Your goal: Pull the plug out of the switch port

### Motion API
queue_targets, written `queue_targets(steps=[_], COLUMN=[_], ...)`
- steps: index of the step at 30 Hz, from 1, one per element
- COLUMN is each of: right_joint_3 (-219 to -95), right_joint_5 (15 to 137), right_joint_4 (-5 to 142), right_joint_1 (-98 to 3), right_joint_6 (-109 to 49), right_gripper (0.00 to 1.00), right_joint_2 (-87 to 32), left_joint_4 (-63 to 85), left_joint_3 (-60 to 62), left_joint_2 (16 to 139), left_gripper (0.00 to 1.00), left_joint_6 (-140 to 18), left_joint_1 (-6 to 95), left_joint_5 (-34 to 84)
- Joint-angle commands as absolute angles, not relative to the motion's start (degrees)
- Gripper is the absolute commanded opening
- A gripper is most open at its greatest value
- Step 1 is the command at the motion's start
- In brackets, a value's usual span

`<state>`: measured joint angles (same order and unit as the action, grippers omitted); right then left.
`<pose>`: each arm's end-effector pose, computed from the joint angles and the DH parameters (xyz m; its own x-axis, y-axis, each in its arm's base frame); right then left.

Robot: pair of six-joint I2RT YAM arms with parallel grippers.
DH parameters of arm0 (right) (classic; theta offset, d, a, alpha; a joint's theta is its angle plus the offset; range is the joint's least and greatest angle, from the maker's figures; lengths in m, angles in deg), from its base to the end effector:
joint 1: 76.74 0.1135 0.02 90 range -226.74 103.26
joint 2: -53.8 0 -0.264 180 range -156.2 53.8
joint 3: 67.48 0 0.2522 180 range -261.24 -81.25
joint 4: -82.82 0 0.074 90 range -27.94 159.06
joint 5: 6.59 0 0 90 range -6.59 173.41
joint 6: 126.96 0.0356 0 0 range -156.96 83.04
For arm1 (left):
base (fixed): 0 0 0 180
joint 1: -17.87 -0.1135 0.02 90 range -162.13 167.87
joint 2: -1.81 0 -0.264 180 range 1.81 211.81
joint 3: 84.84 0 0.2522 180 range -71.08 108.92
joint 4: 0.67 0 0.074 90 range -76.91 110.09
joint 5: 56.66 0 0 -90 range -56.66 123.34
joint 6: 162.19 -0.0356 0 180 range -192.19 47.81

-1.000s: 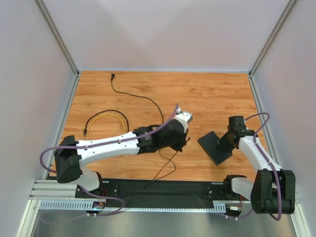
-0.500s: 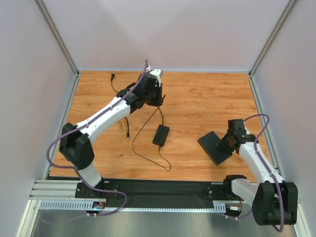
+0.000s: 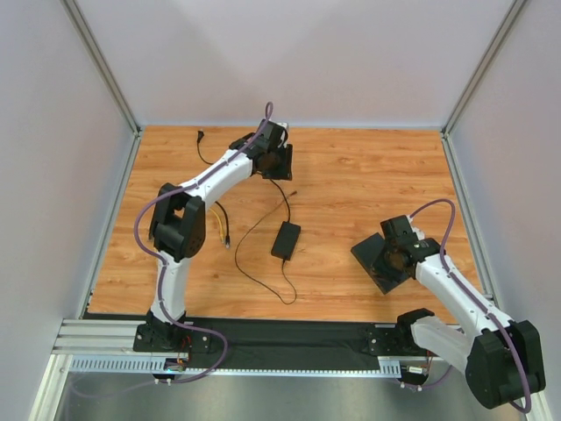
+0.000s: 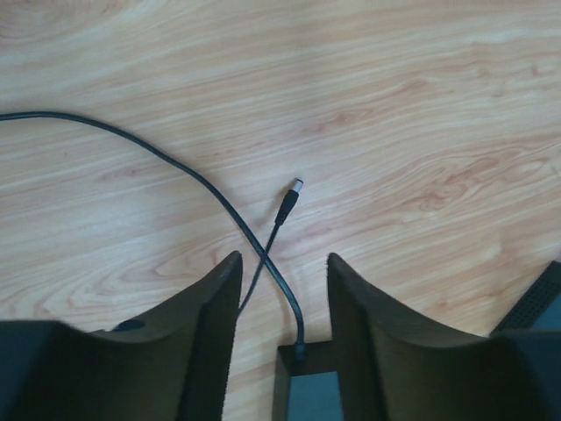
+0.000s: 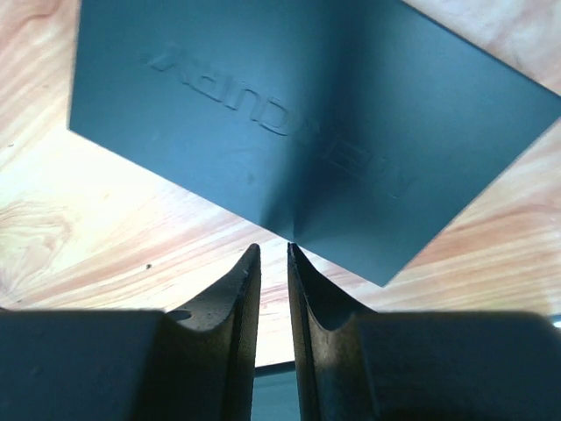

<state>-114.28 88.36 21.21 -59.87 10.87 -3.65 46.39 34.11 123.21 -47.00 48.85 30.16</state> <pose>0.1532 0.0433 0.1852 -0.8075 0.5267 -0.2655 0.4983 0.8500 0.1707 0.4111 -0.2491 0.2447 -0.8219 -0.0022 -0.5696 0.2155 0.9245 -0.3145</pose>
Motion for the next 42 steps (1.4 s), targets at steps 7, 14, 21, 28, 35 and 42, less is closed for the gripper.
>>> queue_targets(steps=[7, 14, 21, 28, 35, 42], right_joint_3=[-114.73, -111.22, -114.91, -115.26, -113.6, -110.43], right_joint_5=[91.76, 87.89, 104.47, 104.06, 101.26, 95.99], right_joint_4=[16.6, 17.65, 7.81, 7.45, 10.87, 19.9], right_joint_1=[-59.25, -59.33, -60.12, -75.82, -87.1, -89.39], right_joint_6=[14.45, 18.41, 26.93, 23.87, 19.91, 16.05], right_gripper=[0.23, 0.22, 0.2, 0.2, 0.2, 0.2], right_joint_2=[-2.28, -1.12, 3.16, 6.95, 7.84, 0.99], left_joint_4=[42.9, 37.96, 39.46, 37.79, 36.82, 36.29], left_joint_3=[22.73, 24.88, 33.95, 36.41, 37.2, 35.36], left_joint_2=[108.17, 117.19, 129.07, 133.2, 134.79, 134.61], left_gripper=[0.56, 0.23, 0.16, 0.17, 0.17, 0.17], left_joint_6=[-43.99, -42.04, -40.99, -41.7, -41.61, -42.48], left_joint_1=[57.23, 66.29, 69.9, 70.25, 72.36, 73.59], left_joint_5=[28.25, 22.53, 22.97, 21.04, 19.55, 18.4])
